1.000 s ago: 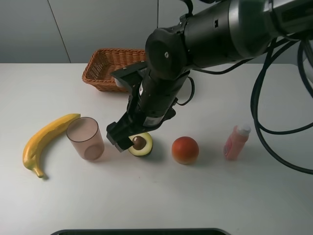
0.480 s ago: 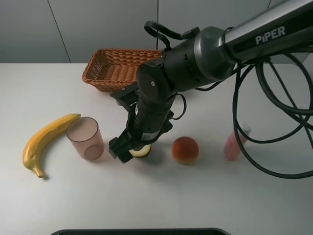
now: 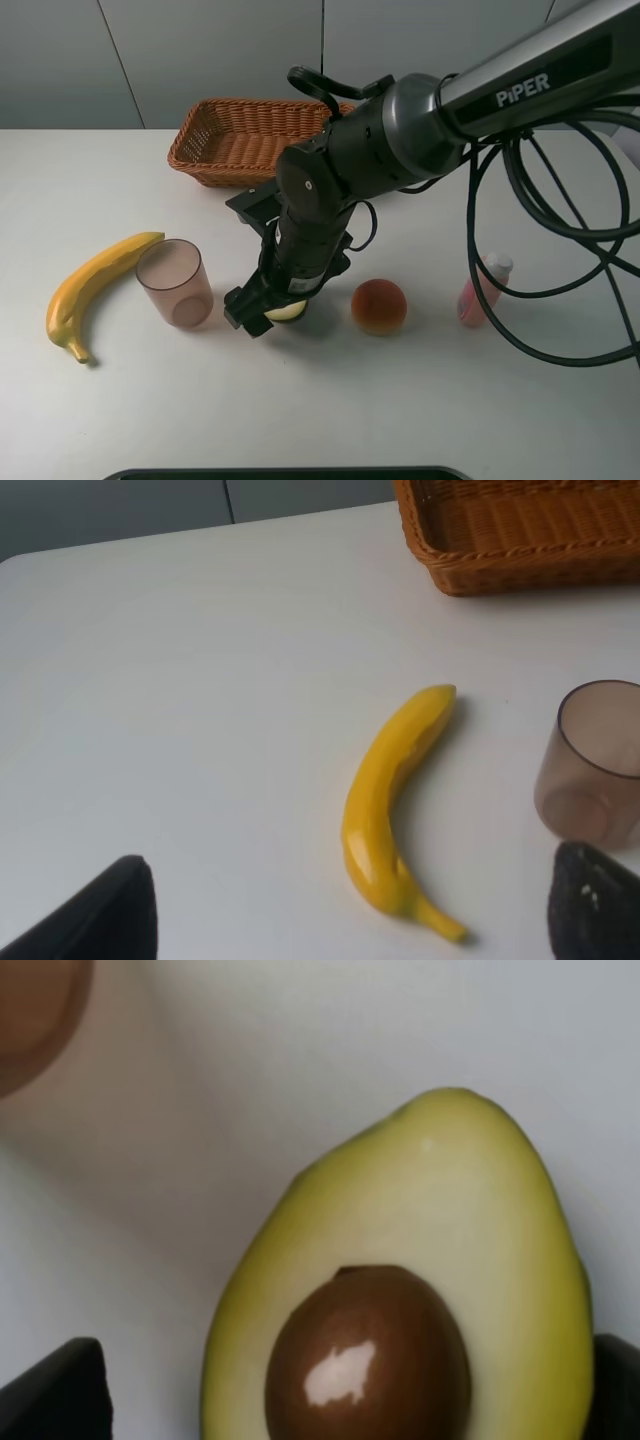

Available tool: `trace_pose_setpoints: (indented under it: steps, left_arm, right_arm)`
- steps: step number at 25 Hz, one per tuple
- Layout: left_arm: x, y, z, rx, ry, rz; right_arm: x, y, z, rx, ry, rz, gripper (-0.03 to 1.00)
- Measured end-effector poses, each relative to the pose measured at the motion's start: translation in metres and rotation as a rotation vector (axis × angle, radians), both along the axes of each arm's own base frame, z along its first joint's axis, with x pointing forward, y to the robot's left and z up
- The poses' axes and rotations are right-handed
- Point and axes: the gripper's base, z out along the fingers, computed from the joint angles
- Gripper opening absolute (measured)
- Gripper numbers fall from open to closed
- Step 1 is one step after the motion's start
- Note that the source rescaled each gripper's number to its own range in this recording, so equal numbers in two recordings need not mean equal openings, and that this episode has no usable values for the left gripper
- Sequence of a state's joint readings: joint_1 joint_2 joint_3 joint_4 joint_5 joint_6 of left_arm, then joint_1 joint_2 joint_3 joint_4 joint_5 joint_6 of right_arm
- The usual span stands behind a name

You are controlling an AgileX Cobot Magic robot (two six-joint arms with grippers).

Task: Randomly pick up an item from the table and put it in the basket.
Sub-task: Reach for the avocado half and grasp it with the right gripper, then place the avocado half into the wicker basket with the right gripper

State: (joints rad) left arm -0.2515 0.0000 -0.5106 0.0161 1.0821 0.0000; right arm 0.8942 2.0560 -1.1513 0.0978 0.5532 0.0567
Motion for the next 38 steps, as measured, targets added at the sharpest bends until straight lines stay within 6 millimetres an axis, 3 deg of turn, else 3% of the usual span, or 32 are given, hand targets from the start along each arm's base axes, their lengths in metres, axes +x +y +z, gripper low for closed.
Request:
trace_pose_setpoints:
  steps: [1, 3, 5, 6, 18, 21, 23, 31, 34, 38]
  left_arm:
    - [0.0, 0.0, 0.0, 0.0, 0.0, 0.0]
    - [0.0, 0.0, 0.0, 0.0, 0.0, 0.0]
    - [0.0, 0.0, 0.0, 0.0, 0.0, 0.0]
    - [0.0, 0.0, 0.0, 0.0, 0.0, 0.0]
    - [0.0, 0.0, 0.0, 0.0, 0.0, 0.0]
    - [0.0, 0.0, 0.0, 0.0, 0.0, 0.0]
    - [0.0, 0.0, 0.0, 0.0, 0.0, 0.0]
    - [0.0, 0.0, 0.0, 0.0, 0.0, 0.0]
    - [0.0, 0.0, 0.0, 0.0, 0.0, 0.0]
    - [0.0, 0.0, 0.0, 0.0, 0.0, 0.0]
  right_arm:
    - [0.0, 0.0, 0.0, 0.0, 0.0, 0.0, 0.86]
    - [0.0, 0.0, 0.0, 0.003, -0.003, 0.0, 0.54]
    - [0.0, 0.0, 0.0, 0.003, -0.003, -0.002, 0.03]
    - [0.0, 0.0, 0.0, 0.006, -0.005, -0.002, 0.0]
    - [0.001, 0.001, 0.0, 0.007, -0.008, -0.001, 0.0]
    - [0.002, 0.001, 0.01, 0.0, -0.013, 0.012, 0.0]
    - [0.006, 0.005, 0.029, -0.003, -0.039, 0.037, 0.0]
    - [0.057, 0.01, 0.159, 0.102, -0.387, 0.074, 0.0]
    - [0.083, 0.002, 0.188, 0.147, -0.512, 0.037, 0.0]
    - [0.12, -0.011, 0.194, 0.231, -0.64, -0.023, 0.0]
